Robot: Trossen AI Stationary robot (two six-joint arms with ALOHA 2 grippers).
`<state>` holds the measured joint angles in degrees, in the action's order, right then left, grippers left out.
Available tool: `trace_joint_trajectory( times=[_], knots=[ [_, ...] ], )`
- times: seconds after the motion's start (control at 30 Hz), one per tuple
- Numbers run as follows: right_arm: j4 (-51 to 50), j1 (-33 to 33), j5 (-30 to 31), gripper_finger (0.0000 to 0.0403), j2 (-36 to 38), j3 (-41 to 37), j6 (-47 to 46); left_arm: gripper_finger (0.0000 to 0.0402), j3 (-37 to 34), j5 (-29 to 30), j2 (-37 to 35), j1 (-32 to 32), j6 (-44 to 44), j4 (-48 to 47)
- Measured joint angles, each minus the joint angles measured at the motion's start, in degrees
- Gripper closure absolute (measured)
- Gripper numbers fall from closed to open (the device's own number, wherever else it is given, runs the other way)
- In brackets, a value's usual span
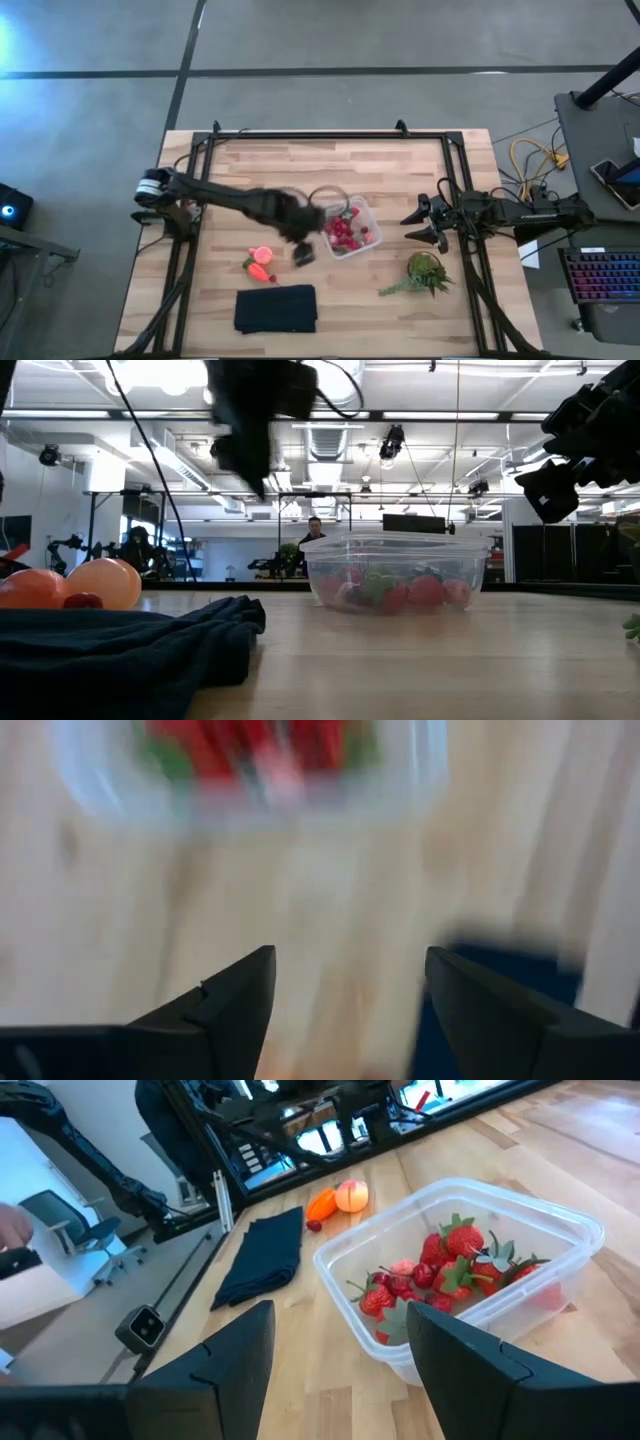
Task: Pick and placing Produce into tupperware
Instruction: Put the red cherry into the container
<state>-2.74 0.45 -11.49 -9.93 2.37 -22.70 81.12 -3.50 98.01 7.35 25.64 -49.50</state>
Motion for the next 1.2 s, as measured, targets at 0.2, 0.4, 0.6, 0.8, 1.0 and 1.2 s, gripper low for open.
trace_joint_trajectory(
  times=[0.2,0.4,0.6,0.8,1.0,1.2],
  knots=[
    [0.0,0.0,0.0,0.0184,0.0,0.0,0.0,0.0157,-1.5,-0.7,-3.5,10.4,-6.3,-8.6],
    [0.0,0.0,0.0,0.0184,0.0,0.0,0.0,0.0157,-4.4,4.2,-2.5,19.1,-6.7,-7.3],
    [0.1,0.0,0.0,0.0184,-0.3,0.0,0.0,0.0157,-7.6,10.0,0.3,21.6,-4.5,-6.5],
    [0.0,0.0,0.0,0.0184,-0.3,0.0,0.0,0.0165,-11.5,8.4,2.1,21.6,-0.2,-4.4],
    [0.0,0.0,0.0,0.0184,-0.3,0.0,0.0,0.0196,-13.8,7.0,2.2,21.5,1.0,0.4],
    [0.0,0.0,0.0,0.0184,-0.3,0.0,0.0,0.0216,-15.9,7.0,2.4,21.6,1.1,3.1]
  ],
)
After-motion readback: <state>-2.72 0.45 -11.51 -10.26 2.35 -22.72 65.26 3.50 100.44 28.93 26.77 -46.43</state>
